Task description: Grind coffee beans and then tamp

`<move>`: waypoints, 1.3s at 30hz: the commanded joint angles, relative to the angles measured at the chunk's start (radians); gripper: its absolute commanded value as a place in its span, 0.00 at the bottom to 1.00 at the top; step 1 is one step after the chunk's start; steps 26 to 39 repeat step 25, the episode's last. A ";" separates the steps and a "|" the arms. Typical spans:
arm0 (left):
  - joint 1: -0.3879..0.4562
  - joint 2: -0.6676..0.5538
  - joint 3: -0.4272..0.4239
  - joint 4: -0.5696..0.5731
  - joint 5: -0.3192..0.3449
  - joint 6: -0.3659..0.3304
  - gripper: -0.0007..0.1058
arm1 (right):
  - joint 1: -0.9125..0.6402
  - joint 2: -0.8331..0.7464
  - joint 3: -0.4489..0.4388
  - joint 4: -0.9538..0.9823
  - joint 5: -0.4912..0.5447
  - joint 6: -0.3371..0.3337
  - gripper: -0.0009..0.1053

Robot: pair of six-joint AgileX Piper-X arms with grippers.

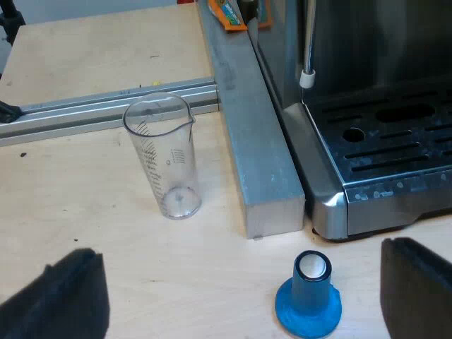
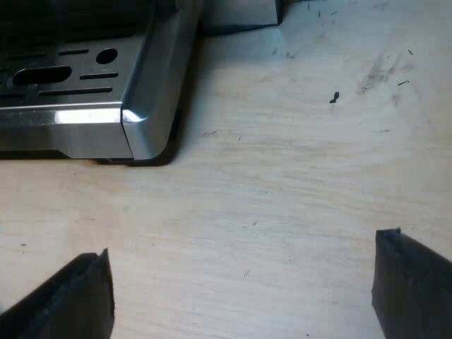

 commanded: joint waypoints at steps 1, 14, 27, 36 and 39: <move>-0.001 -0.139 -0.004 -0.016 0.006 0.001 0.75 | -0.004 -0.048 -0.006 -0.006 -0.007 -0.002 0.72; -0.001 -0.139 -0.004 -0.016 0.006 0.001 0.75 | -0.004 -0.048 -0.006 -0.006 -0.007 -0.002 0.72; -0.019 -0.142 0.001 -0.023 0.006 0.001 0.75 | -0.004 -0.048 -0.006 -0.006 -0.007 -0.002 0.72; -0.019 -0.142 0.001 -0.023 0.006 0.001 0.75 | -0.004 -0.048 -0.006 -0.006 -0.007 -0.002 0.72; -0.019 -0.142 0.001 -0.023 0.006 0.001 0.75 | -0.004 -0.048 -0.006 -0.006 -0.007 -0.002 0.72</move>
